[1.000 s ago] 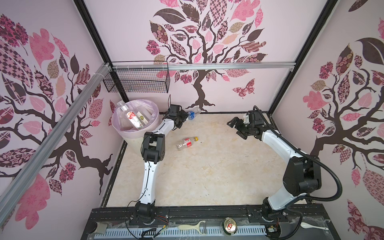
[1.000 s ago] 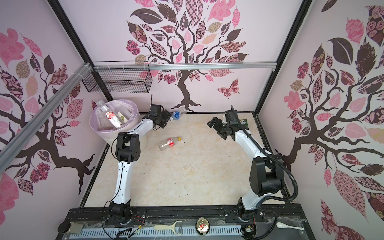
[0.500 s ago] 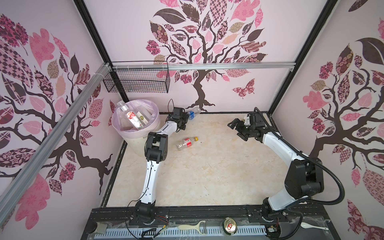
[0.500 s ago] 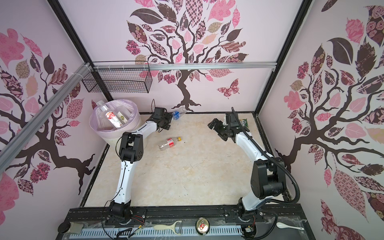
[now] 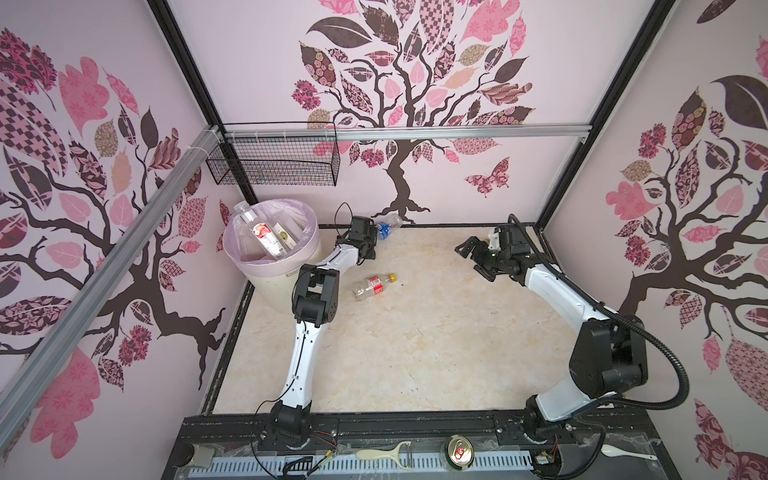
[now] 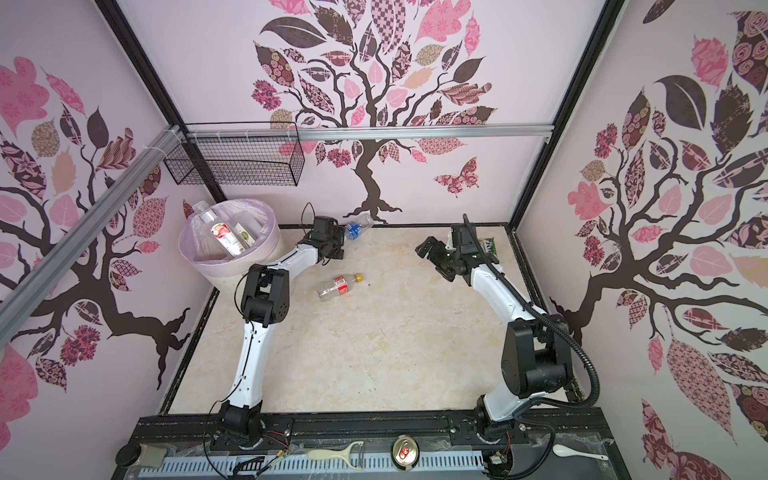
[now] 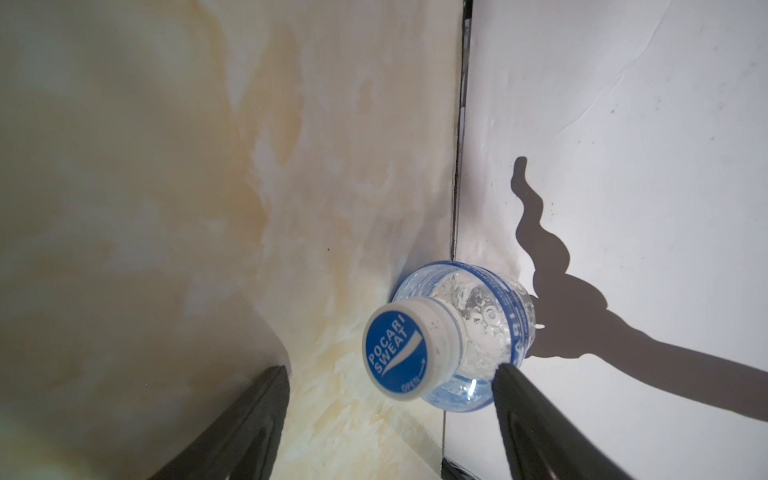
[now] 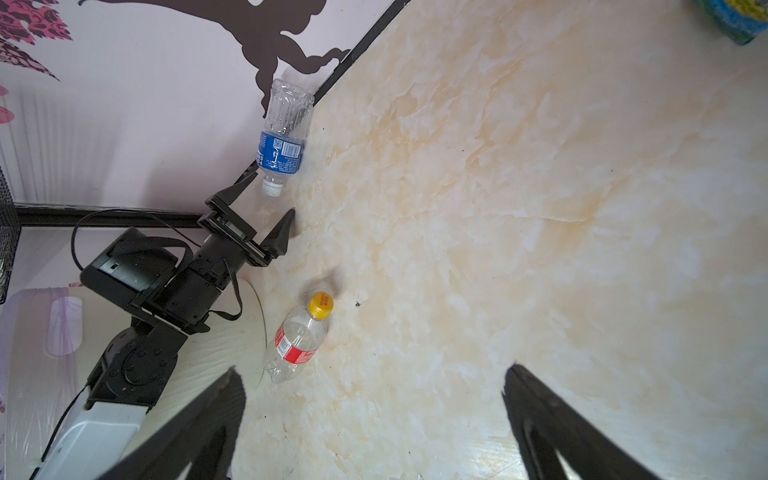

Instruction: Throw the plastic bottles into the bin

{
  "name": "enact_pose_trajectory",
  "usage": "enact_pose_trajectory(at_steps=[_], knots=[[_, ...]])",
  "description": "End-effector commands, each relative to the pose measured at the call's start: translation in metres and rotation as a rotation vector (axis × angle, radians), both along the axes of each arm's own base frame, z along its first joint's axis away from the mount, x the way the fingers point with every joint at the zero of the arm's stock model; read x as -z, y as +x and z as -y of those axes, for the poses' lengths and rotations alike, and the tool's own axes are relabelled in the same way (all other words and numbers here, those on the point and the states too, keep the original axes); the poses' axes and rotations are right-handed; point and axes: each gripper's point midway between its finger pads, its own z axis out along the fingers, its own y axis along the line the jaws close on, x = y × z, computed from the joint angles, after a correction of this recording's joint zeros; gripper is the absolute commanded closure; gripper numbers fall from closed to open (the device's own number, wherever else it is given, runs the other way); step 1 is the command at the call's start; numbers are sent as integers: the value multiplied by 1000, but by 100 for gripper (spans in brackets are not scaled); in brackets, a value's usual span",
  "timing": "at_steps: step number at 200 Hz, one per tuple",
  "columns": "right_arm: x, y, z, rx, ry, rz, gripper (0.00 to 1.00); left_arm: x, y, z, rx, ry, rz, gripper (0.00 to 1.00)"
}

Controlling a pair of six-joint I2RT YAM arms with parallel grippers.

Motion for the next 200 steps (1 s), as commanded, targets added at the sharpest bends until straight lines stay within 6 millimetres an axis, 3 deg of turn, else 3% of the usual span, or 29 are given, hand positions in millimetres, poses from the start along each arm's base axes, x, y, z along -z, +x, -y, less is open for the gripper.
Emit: enact_pose_trajectory(at_steps=[1,120,200], knots=[[-10,-2,3,8,-1,28,0,28,-7,-7,-68,-19,-60,19],[4,-8,5,20,-11,6,0,41,9,-8,-131,-62,-64,27],[4,-5,6,19,-13,5,0,47,10,-11,-152,-64,-73,44]])
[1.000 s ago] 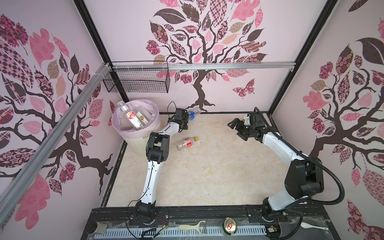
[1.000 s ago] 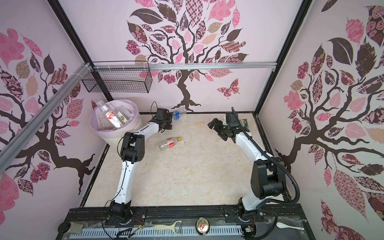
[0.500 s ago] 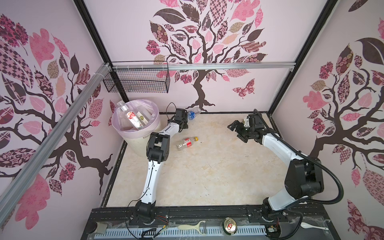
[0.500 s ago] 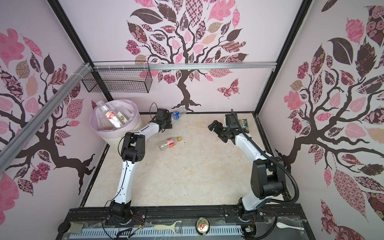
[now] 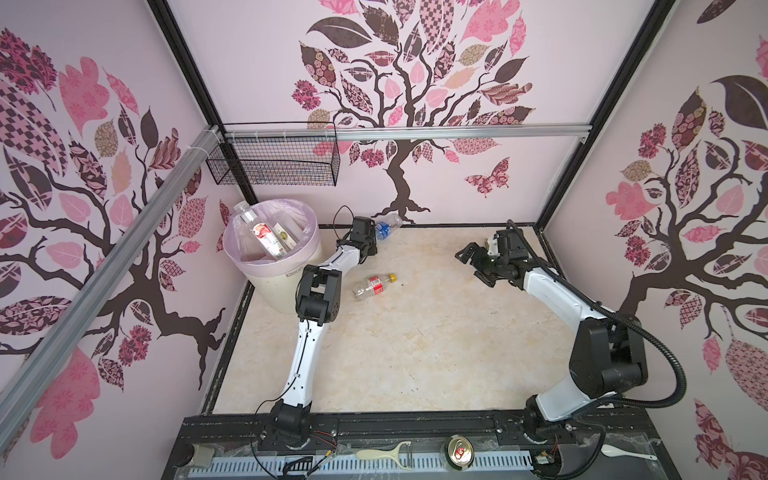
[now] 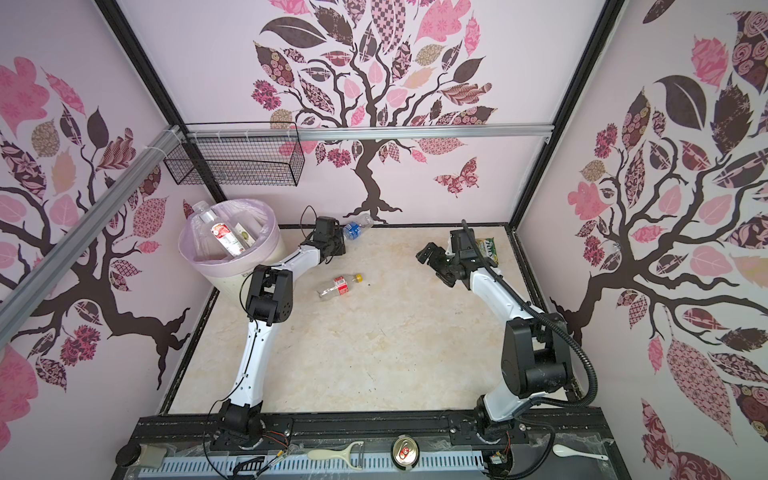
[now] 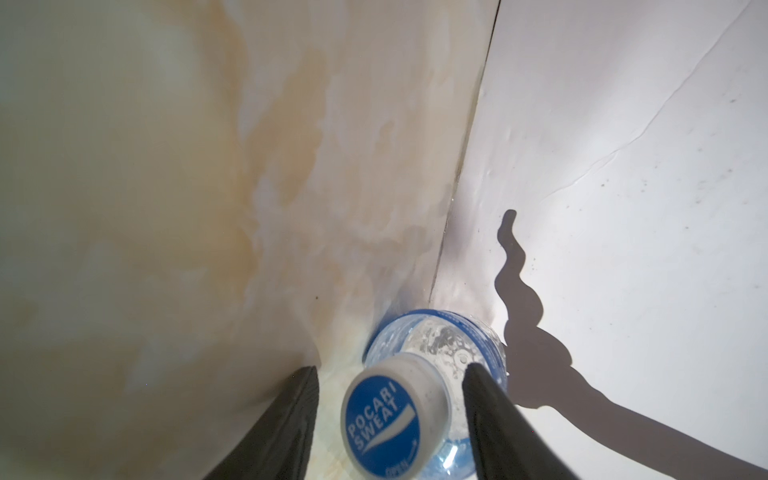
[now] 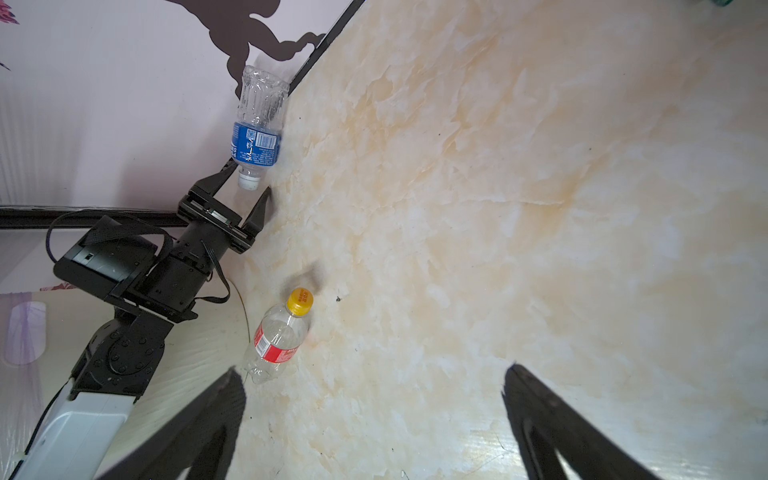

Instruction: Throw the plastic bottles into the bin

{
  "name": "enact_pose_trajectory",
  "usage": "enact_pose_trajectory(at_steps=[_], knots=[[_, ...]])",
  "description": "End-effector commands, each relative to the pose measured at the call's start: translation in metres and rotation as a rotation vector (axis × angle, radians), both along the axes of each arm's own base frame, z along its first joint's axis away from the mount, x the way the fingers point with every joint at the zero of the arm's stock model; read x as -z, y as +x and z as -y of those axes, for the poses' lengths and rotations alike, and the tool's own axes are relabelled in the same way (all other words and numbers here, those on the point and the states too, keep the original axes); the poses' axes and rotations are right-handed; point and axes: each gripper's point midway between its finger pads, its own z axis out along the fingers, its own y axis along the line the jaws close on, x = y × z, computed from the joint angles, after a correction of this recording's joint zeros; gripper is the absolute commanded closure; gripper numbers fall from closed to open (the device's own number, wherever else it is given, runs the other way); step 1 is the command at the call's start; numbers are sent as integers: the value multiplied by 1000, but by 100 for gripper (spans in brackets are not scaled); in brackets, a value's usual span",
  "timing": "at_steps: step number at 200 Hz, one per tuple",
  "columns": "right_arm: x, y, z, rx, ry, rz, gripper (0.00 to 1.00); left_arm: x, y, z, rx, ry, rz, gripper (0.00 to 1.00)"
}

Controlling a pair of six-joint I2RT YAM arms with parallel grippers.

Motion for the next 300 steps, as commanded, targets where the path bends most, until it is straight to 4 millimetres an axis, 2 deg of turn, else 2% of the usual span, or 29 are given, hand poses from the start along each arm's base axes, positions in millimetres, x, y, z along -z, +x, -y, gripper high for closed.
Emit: enact_pose_trajectory(at_steps=[1,58,123,154,190,208,248,300], knots=[[-17,2,2,8,1,40,0,37,-8,-6,-11,30,-88,44],[-18,1,2,6,1,41,0,36,-5,-6,-5,36,-76,56],[-18,-1,3,5,-3,44,0,33,-5,-6,15,53,-71,59],[-16,0,1,2,1,41,0,25,-6,-4,39,62,-55,62],[-17,2,1,1,9,46,0,21,-14,0,101,90,-52,62],[-16,1,0,-2,10,46,0,19,-14,4,142,100,-42,60],[-15,2,-2,-7,19,42,0,13,-13,9,219,107,-15,45],[-17,6,-4,-10,25,47,0,6,-21,9,315,122,-15,38]])
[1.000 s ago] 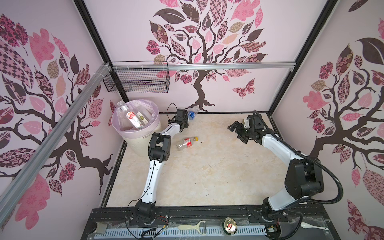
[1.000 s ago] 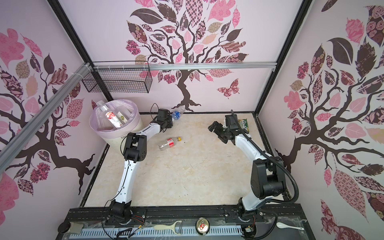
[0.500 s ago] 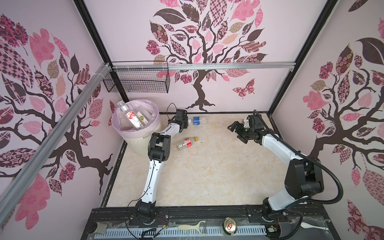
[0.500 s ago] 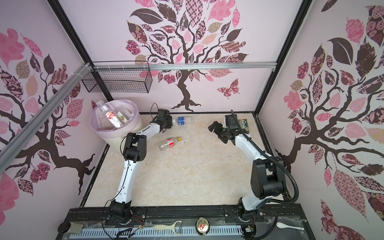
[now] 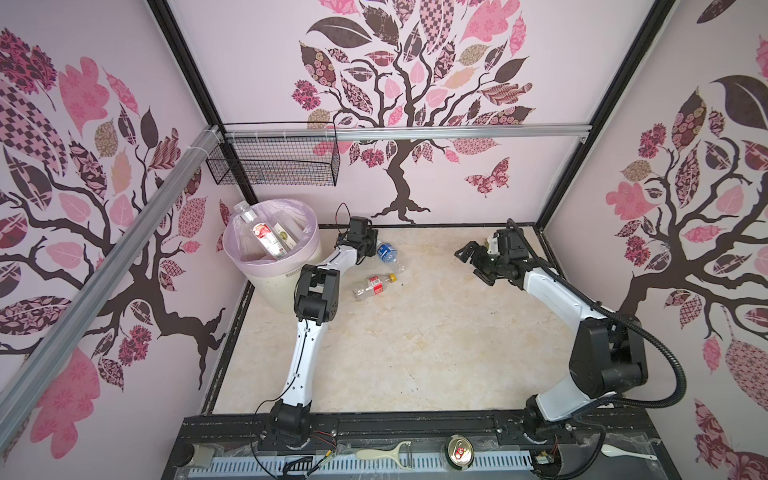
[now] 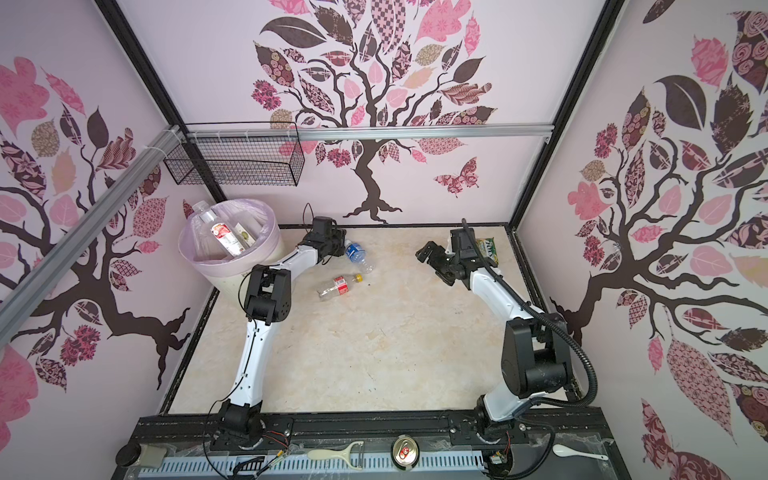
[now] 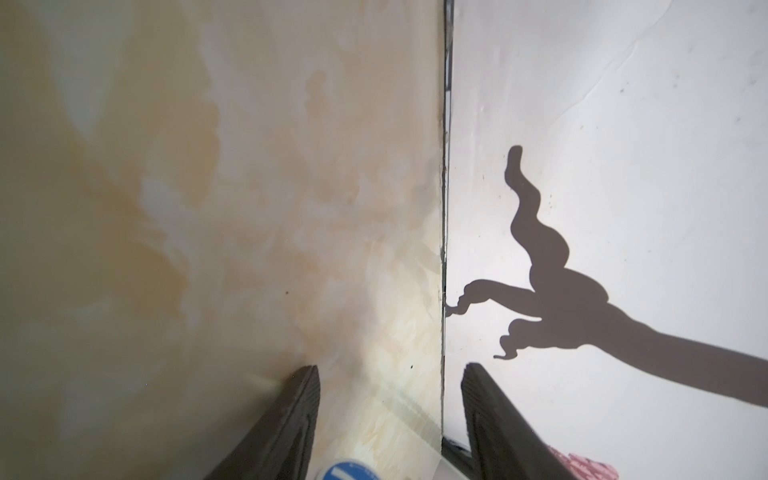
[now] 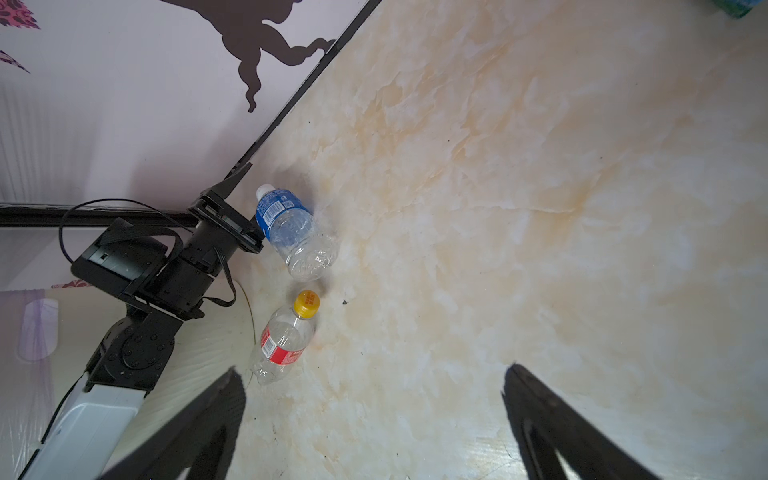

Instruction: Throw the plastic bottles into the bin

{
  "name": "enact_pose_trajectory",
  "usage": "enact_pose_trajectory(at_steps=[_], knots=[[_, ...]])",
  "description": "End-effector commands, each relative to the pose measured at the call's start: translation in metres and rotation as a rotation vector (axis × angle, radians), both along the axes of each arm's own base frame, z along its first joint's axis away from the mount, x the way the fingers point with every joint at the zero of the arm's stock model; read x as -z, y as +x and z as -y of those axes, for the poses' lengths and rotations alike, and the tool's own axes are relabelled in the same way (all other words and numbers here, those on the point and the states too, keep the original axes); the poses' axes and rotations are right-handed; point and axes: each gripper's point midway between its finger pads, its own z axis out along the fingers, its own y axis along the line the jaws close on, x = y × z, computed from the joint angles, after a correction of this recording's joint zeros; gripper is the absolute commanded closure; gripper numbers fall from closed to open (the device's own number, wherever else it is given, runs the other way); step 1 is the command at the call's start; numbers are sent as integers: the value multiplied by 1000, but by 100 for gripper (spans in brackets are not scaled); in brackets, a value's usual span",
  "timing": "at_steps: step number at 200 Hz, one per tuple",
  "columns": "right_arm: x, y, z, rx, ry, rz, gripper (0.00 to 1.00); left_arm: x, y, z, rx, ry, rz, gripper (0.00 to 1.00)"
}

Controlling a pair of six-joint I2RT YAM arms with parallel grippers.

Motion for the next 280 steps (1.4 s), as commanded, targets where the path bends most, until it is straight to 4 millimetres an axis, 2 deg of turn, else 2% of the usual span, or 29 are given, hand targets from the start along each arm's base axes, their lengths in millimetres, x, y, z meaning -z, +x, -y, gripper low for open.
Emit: enact_pose_trajectory(at_steps=[1,43,87,118,200,280], knots=[[-12,4,-2,-4,15,26,0,8,-17,-2,75,35,-54,38],[-9,5,-2,-3,23,19,0,6,-19,9,204,32,-39,38],[-9,5,-3,-4,25,19,0,8,-30,7,317,101,-46,38],[-8,4,-3,-6,25,16,0,2,-30,9,391,159,-13,40],[-8,4,-4,-7,32,14,0,7,-32,8,447,242,-8,51],[-12,2,-4,-12,34,20,0,-3,-37,15,452,259,-10,65]])
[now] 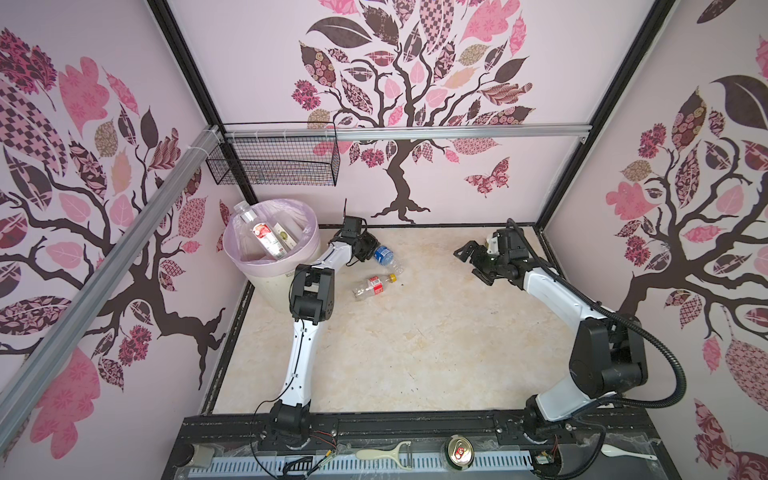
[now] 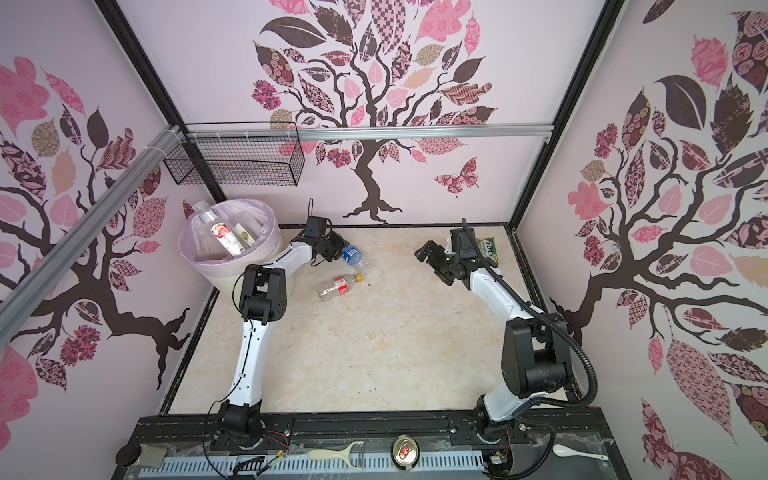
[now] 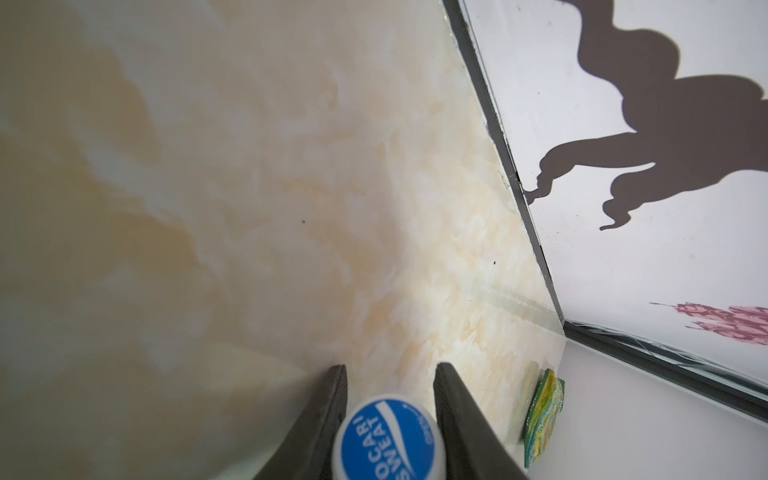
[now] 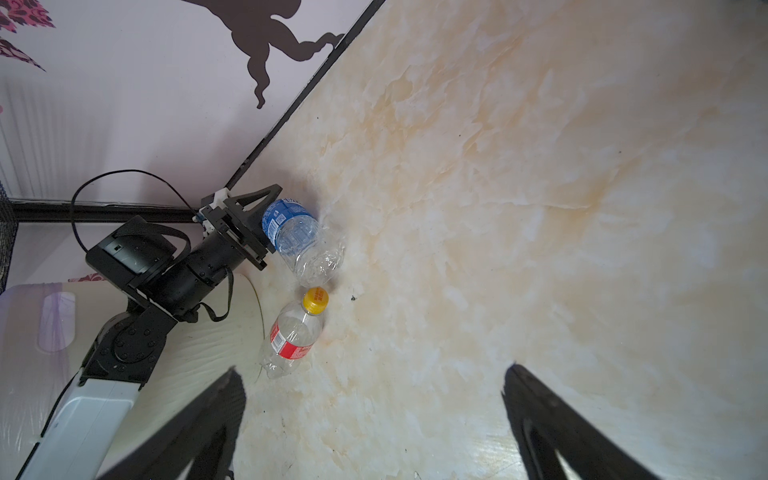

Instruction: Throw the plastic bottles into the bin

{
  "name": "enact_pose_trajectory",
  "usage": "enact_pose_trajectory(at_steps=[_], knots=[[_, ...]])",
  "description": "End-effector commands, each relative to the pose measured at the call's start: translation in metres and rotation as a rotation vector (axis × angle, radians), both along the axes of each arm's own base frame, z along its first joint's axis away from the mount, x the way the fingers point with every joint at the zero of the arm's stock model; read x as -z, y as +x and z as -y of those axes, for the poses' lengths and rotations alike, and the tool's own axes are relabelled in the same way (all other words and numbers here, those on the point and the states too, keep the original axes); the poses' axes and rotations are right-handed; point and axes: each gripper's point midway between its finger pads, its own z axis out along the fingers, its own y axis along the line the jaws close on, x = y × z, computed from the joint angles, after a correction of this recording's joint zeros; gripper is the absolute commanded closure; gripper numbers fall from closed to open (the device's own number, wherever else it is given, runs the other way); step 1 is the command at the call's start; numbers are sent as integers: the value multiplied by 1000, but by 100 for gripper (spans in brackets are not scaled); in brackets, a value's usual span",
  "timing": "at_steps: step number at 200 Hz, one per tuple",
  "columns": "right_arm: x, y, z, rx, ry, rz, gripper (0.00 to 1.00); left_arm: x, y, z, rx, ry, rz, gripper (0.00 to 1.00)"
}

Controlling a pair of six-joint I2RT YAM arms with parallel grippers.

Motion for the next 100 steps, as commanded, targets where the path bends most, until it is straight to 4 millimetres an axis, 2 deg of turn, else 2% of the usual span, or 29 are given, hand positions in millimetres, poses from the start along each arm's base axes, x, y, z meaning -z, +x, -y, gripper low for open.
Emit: enact_pose_trajectory(at_steps=[1,20,59,78,100], knots=[[-10,3,-1,-2,11,21,0,-14,-2,4,10,25,6,65],[-13,2,-1,-3,12,26,0,-20,-4,5,11,22,8,70],[-22,2,-2,-9,20,40,0,-44,-15,16,38,35,28,74],[-31,2,-2,-15,19,55,0,-64,-22,21,44,34,44,76],[-45,2,-3,-29,18,75,0,-98,-30,23,50,30,76,77]])
